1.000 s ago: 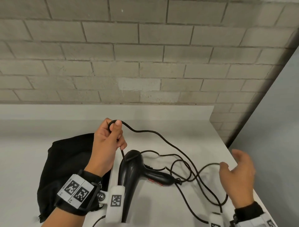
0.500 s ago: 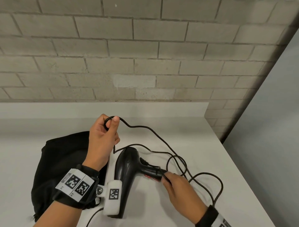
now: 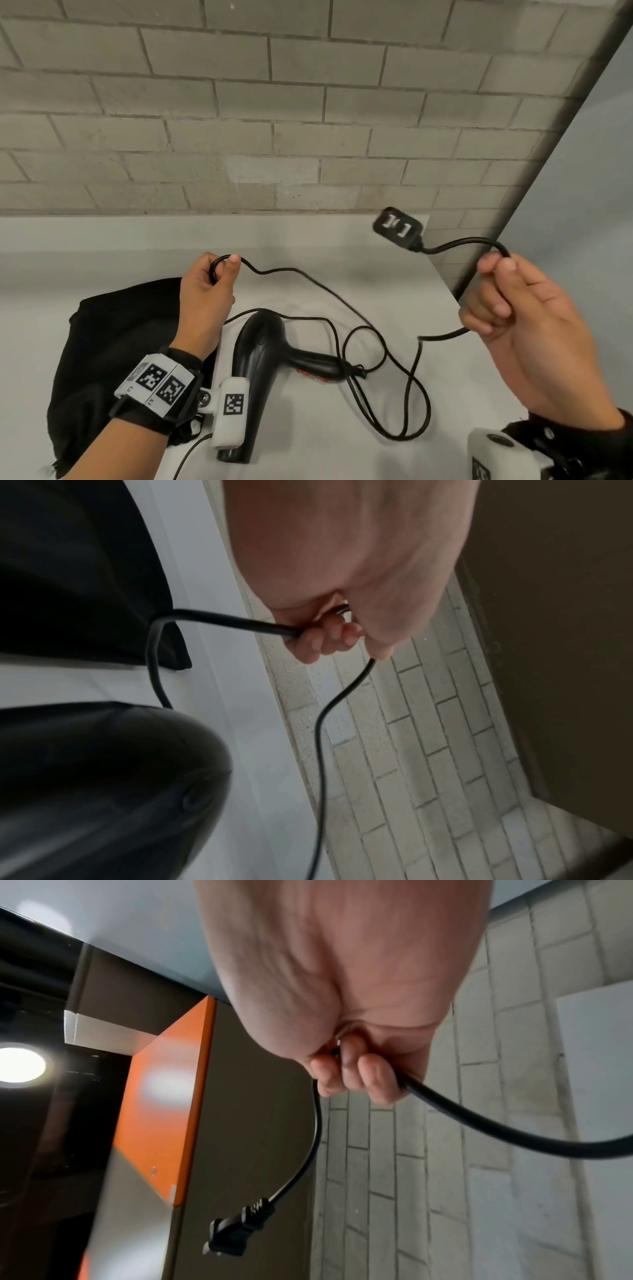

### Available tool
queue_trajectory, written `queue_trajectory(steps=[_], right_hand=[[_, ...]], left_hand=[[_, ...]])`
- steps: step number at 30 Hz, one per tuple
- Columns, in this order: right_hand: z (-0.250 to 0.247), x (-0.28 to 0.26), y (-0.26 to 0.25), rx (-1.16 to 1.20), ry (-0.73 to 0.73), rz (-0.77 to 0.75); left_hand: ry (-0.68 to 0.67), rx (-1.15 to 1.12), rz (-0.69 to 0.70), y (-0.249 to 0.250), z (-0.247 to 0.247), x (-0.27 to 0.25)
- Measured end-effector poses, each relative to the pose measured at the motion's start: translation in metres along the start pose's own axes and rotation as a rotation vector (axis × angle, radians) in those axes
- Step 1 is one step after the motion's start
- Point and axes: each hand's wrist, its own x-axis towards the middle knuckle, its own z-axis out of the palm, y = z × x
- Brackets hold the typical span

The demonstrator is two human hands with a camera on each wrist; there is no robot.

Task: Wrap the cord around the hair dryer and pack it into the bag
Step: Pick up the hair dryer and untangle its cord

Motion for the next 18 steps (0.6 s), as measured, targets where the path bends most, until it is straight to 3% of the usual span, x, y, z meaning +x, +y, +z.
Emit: queue_trajectory(steps=[4, 9, 15, 18], right_hand=[[-0.016, 0.001, 0.017, -0.060, 0.038, 0.038], [-0.014, -0.021, 0.055, -0.239, -0.178, 0.131], [-0.001, -0.062, 0.096, -0.484, -0.578, 0.250], [0.005, -0.074, 0.113, -0.707, -0.669, 0.248]], left_hand=[[0.002, -0.026, 0.006, 0.005, 0.000, 0.001], [-0.108, -0.046, 0.043, 0.029, 0.017, 0.004], [-0.398, -0.037, 0.202, 0.088, 0.051, -0.005], [-0.617, 0.055, 0.338, 0.101, 0.067, -0.021]])
